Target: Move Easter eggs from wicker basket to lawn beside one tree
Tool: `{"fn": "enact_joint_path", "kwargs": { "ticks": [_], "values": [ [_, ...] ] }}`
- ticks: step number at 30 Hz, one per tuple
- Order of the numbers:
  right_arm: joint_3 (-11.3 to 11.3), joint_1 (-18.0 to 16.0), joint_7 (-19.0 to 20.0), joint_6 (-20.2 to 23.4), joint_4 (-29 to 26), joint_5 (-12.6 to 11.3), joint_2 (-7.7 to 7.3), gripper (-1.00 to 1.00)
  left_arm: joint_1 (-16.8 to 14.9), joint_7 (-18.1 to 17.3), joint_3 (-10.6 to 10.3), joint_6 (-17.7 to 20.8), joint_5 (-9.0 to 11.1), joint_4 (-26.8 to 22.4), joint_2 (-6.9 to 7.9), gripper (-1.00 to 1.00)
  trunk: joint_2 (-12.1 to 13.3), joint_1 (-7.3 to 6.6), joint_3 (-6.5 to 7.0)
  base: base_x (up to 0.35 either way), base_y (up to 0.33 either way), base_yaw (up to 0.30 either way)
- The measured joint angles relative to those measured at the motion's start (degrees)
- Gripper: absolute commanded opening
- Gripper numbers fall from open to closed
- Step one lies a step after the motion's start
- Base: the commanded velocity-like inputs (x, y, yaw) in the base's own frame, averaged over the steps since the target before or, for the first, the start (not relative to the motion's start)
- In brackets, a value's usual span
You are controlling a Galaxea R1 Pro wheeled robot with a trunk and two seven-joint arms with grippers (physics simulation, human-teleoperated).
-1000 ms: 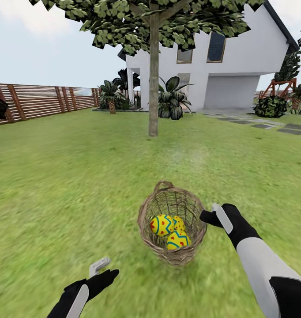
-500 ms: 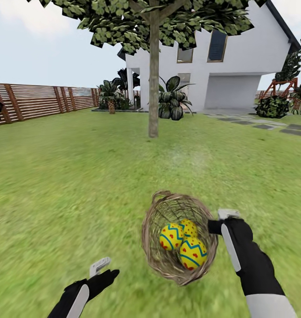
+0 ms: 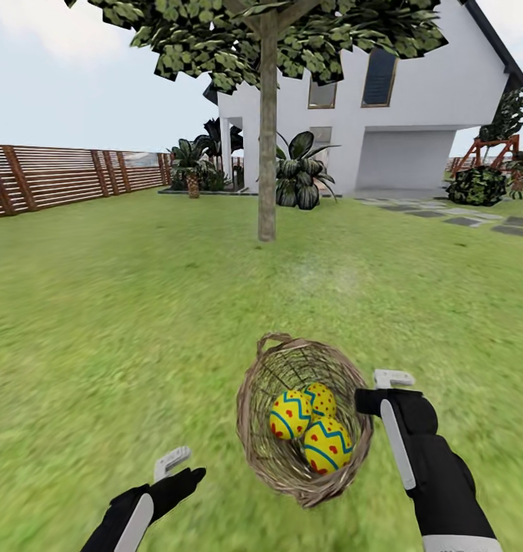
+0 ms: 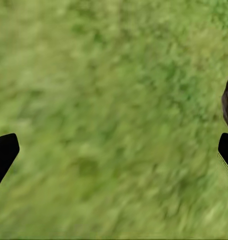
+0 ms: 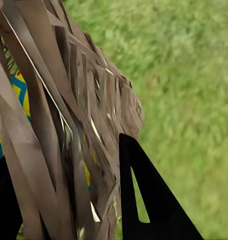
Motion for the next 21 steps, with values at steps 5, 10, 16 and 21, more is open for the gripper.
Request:
{"fn": "enact_joint_path", "kwargs": {
  "ticks": [5, 10, 16, 21],
  "values": [
    [-1.29, -0.55, 0.33, 0.01, 1.29, -1.58, 0.08, -1.00, 0.00, -0.04, 0.37, 0.00, 0.05, 0.00, 0.05, 1.00, 0.00, 0.00, 0.00, 0.332, 0.000, 0.000],
    [-5.39, -2.50, 0.27, -0.06, 3.54, -9.99, 0.03, -1.00, 0.22, -0.05, 1.21, -0.01, 0.43, -0.08, 0.28, 1.00, 0.00, 0.00, 0.01, 0.332, 0.000, 0.000],
    [-12.60, -9.37, 0.30, 0.05, 13.38, -13.96, -0.19, -1.00, 0.42, -1.04, 6.18, 0.06, 0.70, -0.17, 0.34, 1.00, 0.00, 0.00, 0.00, 0.332, 0.000, 0.000],
    [-12.92, -10.69, -0.52, 0.04, 15.75, -18.89, -0.06, -1.00, 0.45, -2.96, 7.40, 0.13, 0.90, 0.03, 1.41, 1.00, 0.00, 0.00, 0.00, 0.333, 0.000, 0.000]
  ]
}}
